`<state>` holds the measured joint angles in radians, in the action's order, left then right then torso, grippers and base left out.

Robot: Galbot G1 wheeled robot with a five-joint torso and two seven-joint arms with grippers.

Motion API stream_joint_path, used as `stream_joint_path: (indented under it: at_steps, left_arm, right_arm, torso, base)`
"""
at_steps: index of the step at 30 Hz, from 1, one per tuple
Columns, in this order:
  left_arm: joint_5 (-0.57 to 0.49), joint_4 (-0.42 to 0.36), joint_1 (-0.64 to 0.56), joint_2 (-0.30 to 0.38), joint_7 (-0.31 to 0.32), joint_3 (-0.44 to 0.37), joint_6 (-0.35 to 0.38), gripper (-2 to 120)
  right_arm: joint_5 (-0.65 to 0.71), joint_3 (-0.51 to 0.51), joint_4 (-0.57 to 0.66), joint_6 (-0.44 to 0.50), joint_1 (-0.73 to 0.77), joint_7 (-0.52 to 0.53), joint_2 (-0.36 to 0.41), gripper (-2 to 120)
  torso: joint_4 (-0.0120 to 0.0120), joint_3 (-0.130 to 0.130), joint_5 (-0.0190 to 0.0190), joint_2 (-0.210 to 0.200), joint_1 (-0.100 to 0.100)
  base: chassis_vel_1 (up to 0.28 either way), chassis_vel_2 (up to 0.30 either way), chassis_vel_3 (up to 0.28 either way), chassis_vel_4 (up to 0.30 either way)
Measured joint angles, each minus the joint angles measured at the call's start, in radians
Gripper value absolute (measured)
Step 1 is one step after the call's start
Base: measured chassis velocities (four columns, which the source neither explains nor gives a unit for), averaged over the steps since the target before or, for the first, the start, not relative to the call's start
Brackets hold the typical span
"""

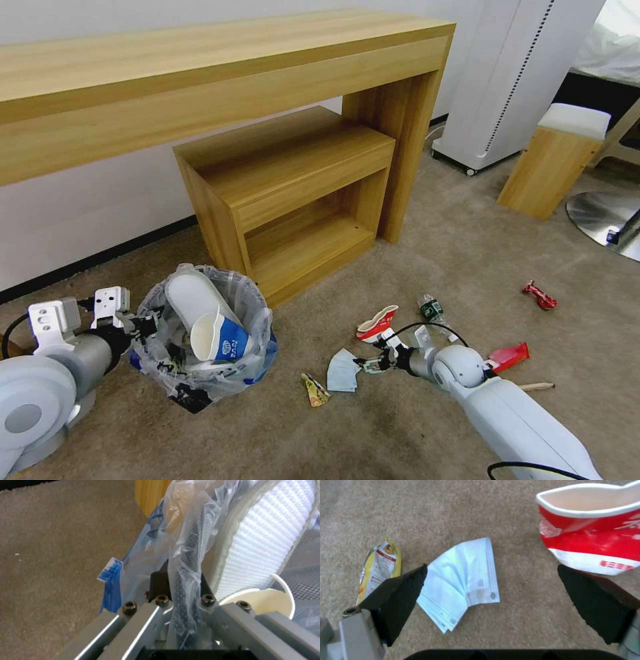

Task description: Pick up the trash bin and place the garbage on the floor into it.

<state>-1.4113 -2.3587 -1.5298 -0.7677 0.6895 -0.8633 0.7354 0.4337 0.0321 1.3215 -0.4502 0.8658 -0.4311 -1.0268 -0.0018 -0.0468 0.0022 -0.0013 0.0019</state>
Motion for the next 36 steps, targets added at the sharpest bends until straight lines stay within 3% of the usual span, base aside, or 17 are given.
stream_joint_path:
  at_steps: [18,24,36]
  left_arm:
    - [0.000,-0.003,0.000,-0.003,-0.001,-0.001,0.000,1]
    - [0.000,0.002,0.002,-0.001,-0.004,-0.001,0.000,1]
    - [0.004,0.012,0.010,-0.001,-0.008,0.007,0.000,1]
  right_arm:
    - [-0.073,0.033,-0.093,0.027,-0.023,-0.022,-0.118,93]
    - [-0.082,0.037,-0.116,0.028,-0.031,-0.021,-0.119,78]
    - [-0.120,0.020,-0.143,0.034,-0.023,-0.037,-0.103,32]
  torso:
    - [0.0001,0.000,0.0000,0.000,0.000]
    - [0.0000,0.000,0.0000,0.000,0.000]
    - [-0.0001,0.000,0.0000,0.000,0.000]
  base:
    - [0.000,0.000,0.000,0.000]
    - [0.000,0.000,0.000,0.000]
    - [0.000,0.000,0.000,0.000]
